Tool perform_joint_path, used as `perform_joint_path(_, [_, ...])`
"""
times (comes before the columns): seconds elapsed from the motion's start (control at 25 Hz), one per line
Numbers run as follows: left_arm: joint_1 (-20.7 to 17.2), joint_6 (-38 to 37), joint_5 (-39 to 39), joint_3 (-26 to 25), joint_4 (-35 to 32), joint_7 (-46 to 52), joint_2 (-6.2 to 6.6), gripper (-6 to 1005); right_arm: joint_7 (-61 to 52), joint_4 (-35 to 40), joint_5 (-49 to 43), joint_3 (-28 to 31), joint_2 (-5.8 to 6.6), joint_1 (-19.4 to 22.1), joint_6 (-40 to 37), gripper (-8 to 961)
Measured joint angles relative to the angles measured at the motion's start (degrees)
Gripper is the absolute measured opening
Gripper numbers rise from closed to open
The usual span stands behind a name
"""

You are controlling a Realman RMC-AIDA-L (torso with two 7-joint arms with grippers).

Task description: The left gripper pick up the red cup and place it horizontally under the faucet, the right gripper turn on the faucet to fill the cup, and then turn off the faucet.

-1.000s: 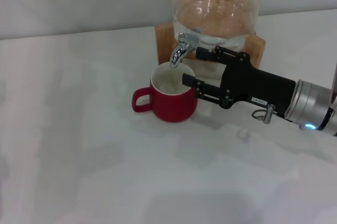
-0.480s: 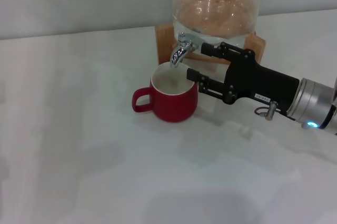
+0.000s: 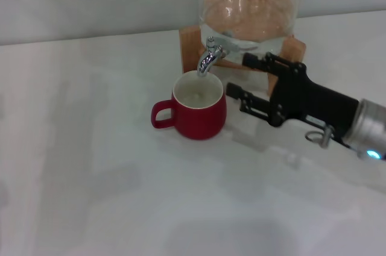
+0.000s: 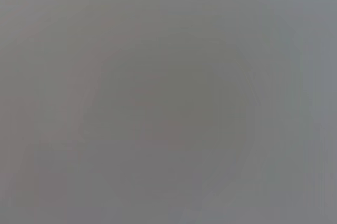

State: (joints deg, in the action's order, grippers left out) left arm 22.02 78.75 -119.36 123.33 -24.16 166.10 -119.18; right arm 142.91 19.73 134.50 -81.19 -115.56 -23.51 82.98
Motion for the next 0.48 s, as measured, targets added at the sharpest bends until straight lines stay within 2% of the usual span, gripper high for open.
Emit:
perform_joint_path(0.24, [-0.39,0.00,0.17,-0.24,0.33,-0.07,0.00,698,0.40,-0.21,0.11,0.34,0.38,4.76,4.83,680])
perform_joint_path(0.48, [-0.83,0.00,0.43,-0.36,0.67,-0.07,0.00,697,4.17,-0.42,0.14,8.36,0.71,5.92,3.07,680])
